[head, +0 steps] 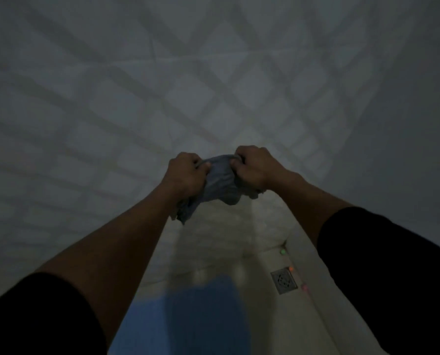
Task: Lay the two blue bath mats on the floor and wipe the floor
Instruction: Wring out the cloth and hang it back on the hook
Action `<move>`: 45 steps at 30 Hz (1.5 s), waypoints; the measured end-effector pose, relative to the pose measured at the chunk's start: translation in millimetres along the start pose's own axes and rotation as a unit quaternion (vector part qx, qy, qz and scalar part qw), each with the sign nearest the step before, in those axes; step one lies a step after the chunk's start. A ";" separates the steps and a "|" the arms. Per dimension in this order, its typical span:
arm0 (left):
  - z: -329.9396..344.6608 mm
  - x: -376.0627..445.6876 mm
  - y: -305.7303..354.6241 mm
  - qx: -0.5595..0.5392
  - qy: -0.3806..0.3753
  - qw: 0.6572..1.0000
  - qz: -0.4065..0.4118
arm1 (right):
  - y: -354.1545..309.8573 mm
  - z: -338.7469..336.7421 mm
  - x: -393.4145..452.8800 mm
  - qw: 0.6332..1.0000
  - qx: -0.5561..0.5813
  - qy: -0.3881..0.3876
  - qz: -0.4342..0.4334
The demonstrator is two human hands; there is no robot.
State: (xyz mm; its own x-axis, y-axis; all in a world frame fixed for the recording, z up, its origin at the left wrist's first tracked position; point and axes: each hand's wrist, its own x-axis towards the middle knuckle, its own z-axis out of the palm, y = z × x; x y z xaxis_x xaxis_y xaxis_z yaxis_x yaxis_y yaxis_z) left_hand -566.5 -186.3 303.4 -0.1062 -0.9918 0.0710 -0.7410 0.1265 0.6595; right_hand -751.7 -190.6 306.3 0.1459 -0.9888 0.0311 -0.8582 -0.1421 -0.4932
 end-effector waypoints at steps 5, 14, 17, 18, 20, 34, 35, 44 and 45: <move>-47.2 -58.9 51.1 -0.015 0.083 0.996 0.022 | -34.4 -51.7 -46.7 0.995 -0.013 0.060 -0.079; -136.1 -142.5 132.0 0.018 0.190 0.982 0.009 | -107.5 -144.9 -134.4 0.973 -0.010 0.140 -0.181; -154.1 -145.8 171.1 0.030 0.219 0.974 0.038 | -115.1 -190.6 -145.1 0.965 -0.013 0.170 -0.199; -158.9 -144.2 184.3 0.034 0.228 0.972 0.048 | -115.8 -205.9 -146.3 0.963 -0.014 0.181 -0.202; -166.3 -137.0 211.4 0.046 0.237 0.969 0.060 | -113.3 -235.2 -144.8 0.956 -0.019 0.205 -0.209; -182.8 14.0 370.9 0.131 0.276 0.936 0.174 | -34.5 -413.3 -42.7 0.902 -0.074 0.330 -0.268; -184.9 24.5 379.0 0.128 0.280 0.934 0.182 | -30.4 -422.7 -30.7 0.898 -0.078 0.339 -0.271; -195.1 115.1 433.9 0.197 0.392 0.880 0.183 | -20.3 -482.5 61.5 0.862 -0.143 0.400 -0.278; -197.3 123.6 439.6 0.204 0.401 0.874 0.183 | -20.4 -488.7 70.7 0.859 -0.144 0.405 -0.279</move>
State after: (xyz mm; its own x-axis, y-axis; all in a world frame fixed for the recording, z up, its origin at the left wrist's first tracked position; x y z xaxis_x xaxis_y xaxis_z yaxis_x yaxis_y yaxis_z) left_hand -774.5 -256.6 749.8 -0.0088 -0.5562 0.8310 -0.9468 0.2721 0.1720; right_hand -964.3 -279.7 743.4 0.2838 -0.4545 0.8443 -0.8689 -0.4942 0.0260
